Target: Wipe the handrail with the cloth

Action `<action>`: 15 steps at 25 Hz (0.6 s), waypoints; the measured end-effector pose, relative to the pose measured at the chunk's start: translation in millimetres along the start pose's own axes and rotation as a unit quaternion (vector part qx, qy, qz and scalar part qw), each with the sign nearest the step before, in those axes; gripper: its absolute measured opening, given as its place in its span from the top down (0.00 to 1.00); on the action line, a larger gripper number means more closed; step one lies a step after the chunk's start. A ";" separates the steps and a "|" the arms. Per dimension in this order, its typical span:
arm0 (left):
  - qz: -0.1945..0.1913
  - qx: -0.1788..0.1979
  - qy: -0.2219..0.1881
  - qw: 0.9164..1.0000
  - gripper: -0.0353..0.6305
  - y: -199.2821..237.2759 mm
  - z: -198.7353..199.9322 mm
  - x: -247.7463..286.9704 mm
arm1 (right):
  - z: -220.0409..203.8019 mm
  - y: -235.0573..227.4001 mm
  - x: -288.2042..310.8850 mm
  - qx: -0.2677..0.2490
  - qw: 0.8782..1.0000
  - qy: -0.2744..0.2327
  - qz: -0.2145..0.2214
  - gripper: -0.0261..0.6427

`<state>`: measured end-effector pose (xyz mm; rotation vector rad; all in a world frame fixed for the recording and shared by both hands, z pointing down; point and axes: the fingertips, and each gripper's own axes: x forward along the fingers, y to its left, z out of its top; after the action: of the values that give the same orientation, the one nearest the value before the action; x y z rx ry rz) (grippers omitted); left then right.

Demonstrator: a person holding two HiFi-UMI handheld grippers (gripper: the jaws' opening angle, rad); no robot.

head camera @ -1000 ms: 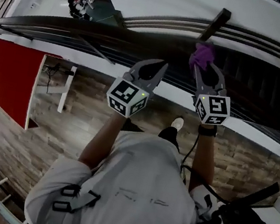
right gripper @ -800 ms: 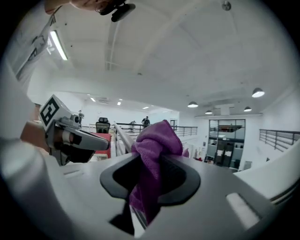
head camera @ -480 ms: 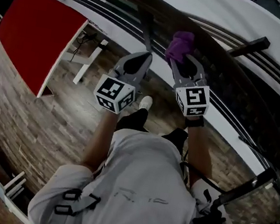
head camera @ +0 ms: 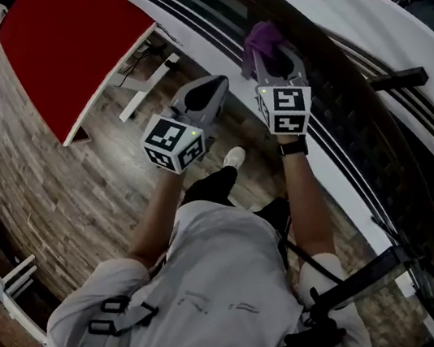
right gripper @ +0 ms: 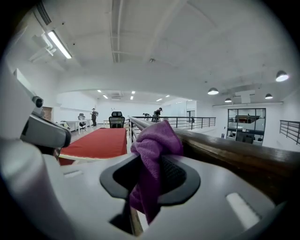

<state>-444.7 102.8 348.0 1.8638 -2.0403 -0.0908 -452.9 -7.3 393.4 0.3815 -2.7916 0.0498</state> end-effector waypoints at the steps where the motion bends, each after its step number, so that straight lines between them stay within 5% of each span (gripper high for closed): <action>1: 0.001 -0.001 0.000 1.000 0.94 1.5 -0.4 -1.1 | 0.4 -2.4 1.7 0.003 1.000 0.000 -0.005 0.79; 15: -0.050 0.011 0.014 0.999 0.94 -32.4 -10.6 25.5 | -22.1 -41.7 -37.6 0.059 0.996 0.003 -0.068 0.80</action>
<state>-412.0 76.2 354.1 1.9694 -1.9363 -0.0678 -400.6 -36.1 401.9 0.5991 -2.7555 0.1840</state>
